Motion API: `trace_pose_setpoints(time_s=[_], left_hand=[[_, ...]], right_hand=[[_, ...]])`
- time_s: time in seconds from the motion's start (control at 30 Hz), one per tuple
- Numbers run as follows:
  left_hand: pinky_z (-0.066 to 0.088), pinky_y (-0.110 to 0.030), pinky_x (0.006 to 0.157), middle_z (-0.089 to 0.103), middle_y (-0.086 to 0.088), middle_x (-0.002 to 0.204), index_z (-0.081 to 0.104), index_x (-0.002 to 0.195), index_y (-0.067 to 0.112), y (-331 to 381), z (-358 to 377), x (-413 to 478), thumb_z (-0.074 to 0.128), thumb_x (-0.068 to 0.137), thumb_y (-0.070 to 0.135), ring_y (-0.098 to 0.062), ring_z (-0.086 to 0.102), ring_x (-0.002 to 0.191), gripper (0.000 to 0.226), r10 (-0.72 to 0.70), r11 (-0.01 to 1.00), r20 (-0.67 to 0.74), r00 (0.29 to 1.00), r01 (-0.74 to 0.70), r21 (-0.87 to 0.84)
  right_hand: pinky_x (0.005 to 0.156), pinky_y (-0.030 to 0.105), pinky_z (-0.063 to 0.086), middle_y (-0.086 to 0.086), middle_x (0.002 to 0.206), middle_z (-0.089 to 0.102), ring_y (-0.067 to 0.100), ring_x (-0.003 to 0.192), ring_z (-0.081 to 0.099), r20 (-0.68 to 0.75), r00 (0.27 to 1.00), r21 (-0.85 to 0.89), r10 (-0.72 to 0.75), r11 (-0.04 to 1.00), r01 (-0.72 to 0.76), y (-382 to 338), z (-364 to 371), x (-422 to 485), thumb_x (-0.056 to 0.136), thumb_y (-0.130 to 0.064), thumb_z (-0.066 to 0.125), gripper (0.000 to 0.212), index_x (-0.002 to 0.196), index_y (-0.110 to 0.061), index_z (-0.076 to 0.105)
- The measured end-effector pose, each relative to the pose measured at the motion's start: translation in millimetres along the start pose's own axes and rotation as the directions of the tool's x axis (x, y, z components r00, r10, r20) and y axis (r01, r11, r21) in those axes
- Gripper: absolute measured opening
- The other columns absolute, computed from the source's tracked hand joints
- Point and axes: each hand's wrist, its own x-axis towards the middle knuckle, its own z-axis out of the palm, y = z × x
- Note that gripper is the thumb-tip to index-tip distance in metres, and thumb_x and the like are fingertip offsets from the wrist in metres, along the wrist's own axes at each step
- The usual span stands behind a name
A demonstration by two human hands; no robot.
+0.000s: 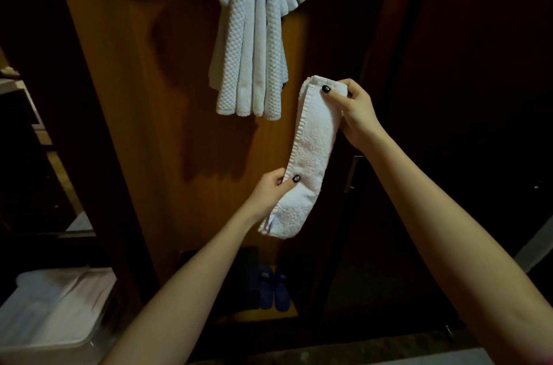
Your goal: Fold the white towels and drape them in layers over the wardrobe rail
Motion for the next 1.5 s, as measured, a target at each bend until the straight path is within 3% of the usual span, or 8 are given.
trace_pose_setpoints(time_s=[0.1, 0.17, 0.27, 0.37, 0.8, 1.17, 1.27, 1.5], left_hand=[[0.031, -0.033, 0.090, 0.051, -0.007, 0.121, 0.060, 0.090, -0.012, 8.9, 1.2, -2.1, 0.067, 0.089, 0.036, -0.013, 0.051, 0.112, 0.049, -0.026, 0.996, 0.055, 0.998, 0.021, 0.085], [0.019, -0.035, 0.108, 0.031, -0.011, 0.148, 0.058, 0.082, -0.008, 8.6, 0.4, 1.0, 0.065, 0.091, 0.027, -0.015, 0.013, 0.144, 0.037, -0.073, 0.986, 0.062, 0.995, 0.062, 0.156], [0.037, -0.028, 0.078, 0.050, -0.008, 0.080, 0.043, 0.067, 0.010, 10.9, 3.1, -0.9, 0.066, 0.090, 0.023, -0.012, 0.051, 0.088, 0.035, -0.078, 0.993, 0.137, 0.988, 0.065, 0.100], [0.023, -0.018, 0.052, 0.029, 0.002, 0.061, 0.036, 0.064, 0.016, 8.1, 5.5, -4.4, 0.066, 0.090, 0.023, -0.005, 0.028, 0.052, 0.041, -0.065, 0.998, 0.146, 0.987, 0.063, 0.022], [0.044, -0.016, 0.062, 0.062, 0.010, 0.078, 0.066, 0.090, 0.012, -14.2, -5.5, -23.2, 0.063, 0.093, 0.014, 0.001, 0.056, 0.069, 0.004, -0.035, 0.991, 0.112, 0.993, 0.020, 0.132], [0.026, -0.022, 0.055, 0.037, 0.004, 0.056, 0.051, 0.062, 0.007, -41.0, -42.5, -42.0, 0.068, 0.090, 0.024, -0.010, 0.032, 0.053, 0.037, -0.272, 0.924, 0.210, 0.939, 0.194, 0.329], [0.039, -0.017, 0.063, 0.063, 0.008, 0.076, 0.072, 0.095, 0.016, -33.7, -54.6, -42.6, 0.062, 0.094, 0.018, -0.007, 0.055, 0.068, 0.010, -0.257, 0.939, 0.129, 0.958, 0.215, 0.268], [0.048, -0.029, 0.072, 0.061, -0.002, 0.112, 0.064, 0.111, 0.033, 9.4, -96.2, -30.1, 0.055, 0.091, 0.001, -0.016, 0.058, 0.098, 0.039, -0.289, 0.957, 0.044, 0.956, 0.289, -0.001]], right_hand=[[0.067, 0.027, 0.055, 0.002, 0.088, 0.063, 0.013, 0.077, 0.065, 0.041, 0.999, 0.008, 0.020, 1.000, -0.020, -5.5, -0.2, -2.2, 0.093, -0.012, 0.063, 0.010, 0.087, -0.014, 0.055], [0.065, 0.026, 0.055, 0.003, 0.088, 0.063, 0.012, 0.075, 0.065, 0.070, 0.996, 0.008, 0.047, 0.999, -0.047, -7.8, -0.3, -4.0, 0.093, -0.012, 0.061, 0.009, 0.089, -0.012, 0.054], [0.061, 0.024, 0.055, 0.003, 0.087, 0.064, 0.011, 0.071, 0.065, 0.111, 0.989, 0.034, 0.098, 0.994, -0.103, -9.4, -0.9, -6.7, 0.094, -0.011, 0.060, 0.009, 0.088, -0.012, 0.054], [0.062, 0.024, 0.055, 0.002, 0.088, 0.064, 0.011, 0.073, 0.065, 0.118, 0.988, 0.006, 0.102, 0.995, -0.104, -9.3, -3.9, -8.1, 0.093, -0.011, 0.061, 0.009, 0.088, -0.013, 0.055], [0.064, 0.028, 0.052, 0.000, 0.084, 0.060, 0.009, 0.072, 0.060, -0.364, 0.931, -0.029, 0.023, 0.999, -0.036, 19.2, -24.4, -9.3, 0.091, -0.015, 0.064, 0.018, 0.080, -0.017, 0.050], [0.067, 0.032, 0.050, 0.003, 0.092, 0.060, 0.018, 0.085, 0.060, -0.467, 0.878, -0.019, 0.103, 0.992, -0.126, 54.0, -29.2, -23.8, 0.091, -0.019, 0.063, 0.016, 0.082, -0.020, 0.049], [0.069, 0.034, 0.051, 0.002, 0.091, 0.058, 0.019, 0.087, 0.060, -0.488, 0.870, -0.096, 0.075, 0.986, -0.139, 57.0, -36.4, -22.8, 0.091, -0.019, 0.063, 0.018, 0.080, -0.020, 0.048], [0.058, 0.025, 0.045, -0.003, 0.083, 0.051, 0.012, 0.077, 0.053, -0.465, 0.885, -0.295, -0.001, 0.943, -0.153, 62.8, -58.8, -15.8, 0.094, -0.023, 0.061, 0.018, 0.090, -0.011, 0.049]])
